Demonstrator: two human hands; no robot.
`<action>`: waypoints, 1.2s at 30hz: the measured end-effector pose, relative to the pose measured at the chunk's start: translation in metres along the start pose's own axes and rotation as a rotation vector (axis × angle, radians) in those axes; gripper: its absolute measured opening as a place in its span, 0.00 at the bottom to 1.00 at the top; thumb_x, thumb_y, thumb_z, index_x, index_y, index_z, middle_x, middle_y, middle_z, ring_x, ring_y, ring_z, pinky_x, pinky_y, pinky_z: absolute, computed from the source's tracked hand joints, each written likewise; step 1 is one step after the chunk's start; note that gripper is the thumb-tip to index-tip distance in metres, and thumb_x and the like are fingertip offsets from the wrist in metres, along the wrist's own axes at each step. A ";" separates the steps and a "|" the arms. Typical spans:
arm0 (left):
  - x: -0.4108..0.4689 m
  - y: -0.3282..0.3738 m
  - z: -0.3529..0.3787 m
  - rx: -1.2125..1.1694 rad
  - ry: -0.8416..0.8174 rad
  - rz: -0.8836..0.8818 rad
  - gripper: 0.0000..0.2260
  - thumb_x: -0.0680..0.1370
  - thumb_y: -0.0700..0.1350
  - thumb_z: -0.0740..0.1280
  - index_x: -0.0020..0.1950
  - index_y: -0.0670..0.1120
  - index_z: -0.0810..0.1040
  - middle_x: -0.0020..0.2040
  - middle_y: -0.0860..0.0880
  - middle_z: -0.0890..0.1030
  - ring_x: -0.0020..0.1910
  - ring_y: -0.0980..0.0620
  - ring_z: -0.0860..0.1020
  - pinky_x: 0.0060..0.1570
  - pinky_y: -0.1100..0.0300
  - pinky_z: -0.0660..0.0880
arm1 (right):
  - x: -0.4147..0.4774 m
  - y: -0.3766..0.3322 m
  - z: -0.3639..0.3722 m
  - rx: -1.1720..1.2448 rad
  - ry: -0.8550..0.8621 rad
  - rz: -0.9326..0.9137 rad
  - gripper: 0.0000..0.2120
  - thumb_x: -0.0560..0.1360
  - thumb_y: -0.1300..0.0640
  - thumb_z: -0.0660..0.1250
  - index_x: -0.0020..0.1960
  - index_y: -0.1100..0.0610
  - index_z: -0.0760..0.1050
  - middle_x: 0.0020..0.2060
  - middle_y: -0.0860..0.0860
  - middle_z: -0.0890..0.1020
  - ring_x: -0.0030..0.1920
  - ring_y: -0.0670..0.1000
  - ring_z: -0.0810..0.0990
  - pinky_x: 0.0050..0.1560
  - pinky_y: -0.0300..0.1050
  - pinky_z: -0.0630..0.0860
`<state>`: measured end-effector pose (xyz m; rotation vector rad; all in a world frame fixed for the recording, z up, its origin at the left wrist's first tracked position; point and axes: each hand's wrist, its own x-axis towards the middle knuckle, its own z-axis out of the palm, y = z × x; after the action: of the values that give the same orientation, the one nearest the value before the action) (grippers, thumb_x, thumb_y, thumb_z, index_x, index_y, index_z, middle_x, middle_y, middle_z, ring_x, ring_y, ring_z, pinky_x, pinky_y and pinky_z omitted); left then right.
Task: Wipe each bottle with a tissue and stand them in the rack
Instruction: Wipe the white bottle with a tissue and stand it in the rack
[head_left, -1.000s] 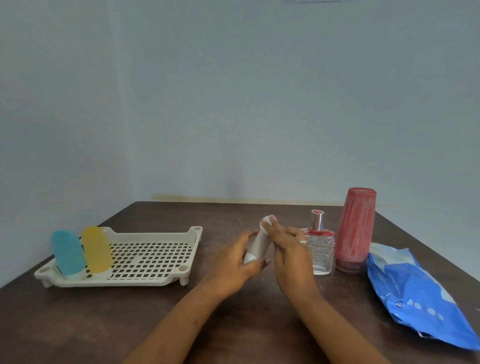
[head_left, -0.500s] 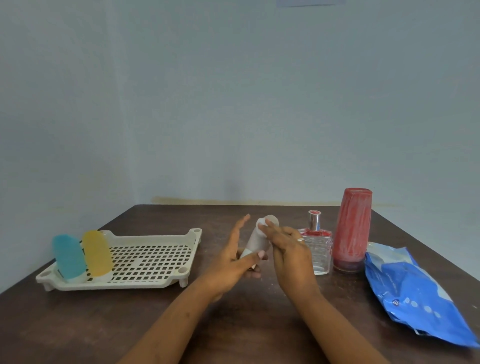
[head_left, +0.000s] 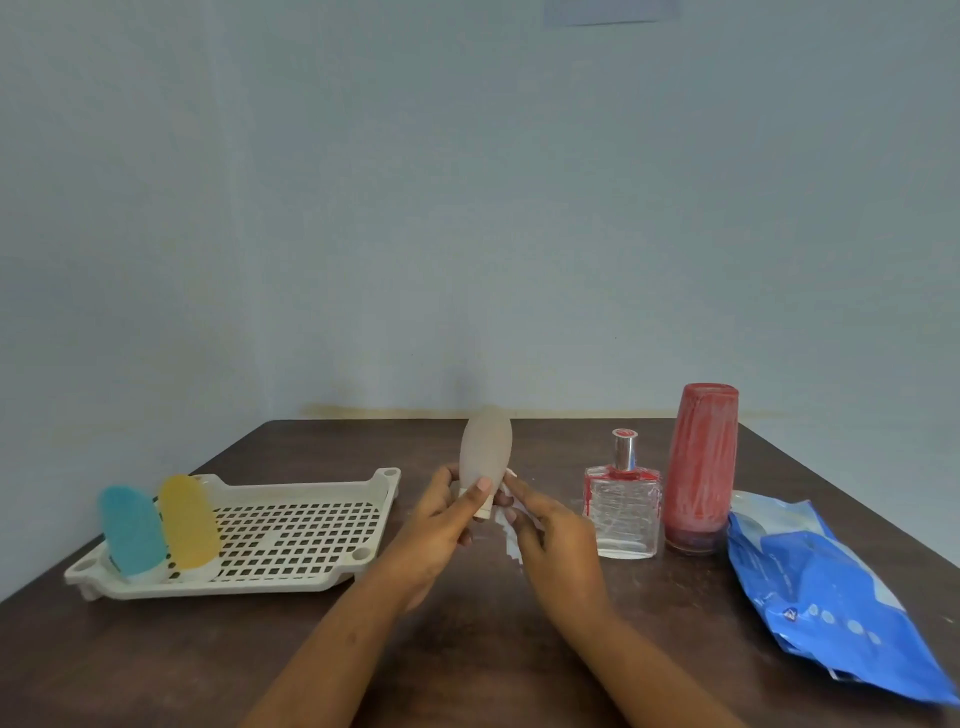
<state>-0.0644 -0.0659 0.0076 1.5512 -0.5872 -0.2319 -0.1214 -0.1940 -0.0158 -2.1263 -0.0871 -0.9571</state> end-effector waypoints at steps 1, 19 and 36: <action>0.000 -0.001 0.000 0.014 0.011 -0.005 0.16 0.74 0.58 0.65 0.59 0.55 0.70 0.50 0.53 0.80 0.50 0.54 0.76 0.49 0.58 0.72 | 0.001 0.001 0.001 0.015 0.005 0.013 0.22 0.78 0.63 0.63 0.65 0.43 0.65 0.50 0.40 0.79 0.43 0.32 0.76 0.47 0.23 0.70; -0.021 0.036 -0.040 0.105 0.326 0.027 0.24 0.67 0.43 0.77 0.60 0.50 0.75 0.53 0.53 0.82 0.55 0.54 0.79 0.55 0.56 0.75 | -0.011 0.008 0.004 0.158 -0.119 0.036 0.18 0.76 0.67 0.62 0.56 0.45 0.77 0.45 0.47 0.84 0.48 0.39 0.80 0.51 0.29 0.72; -0.068 0.006 -0.140 0.859 0.552 -0.175 0.23 0.72 0.44 0.76 0.63 0.47 0.70 0.62 0.46 0.77 0.53 0.52 0.75 0.56 0.56 0.75 | -0.014 -0.008 0.027 -0.022 -0.204 -0.175 0.13 0.76 0.66 0.64 0.51 0.49 0.80 0.36 0.41 0.80 0.43 0.41 0.80 0.48 0.28 0.71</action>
<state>-0.0550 0.0895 0.0110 2.3771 -0.0883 0.3688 -0.1184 -0.1669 -0.0311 -2.2602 -0.3712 -0.8395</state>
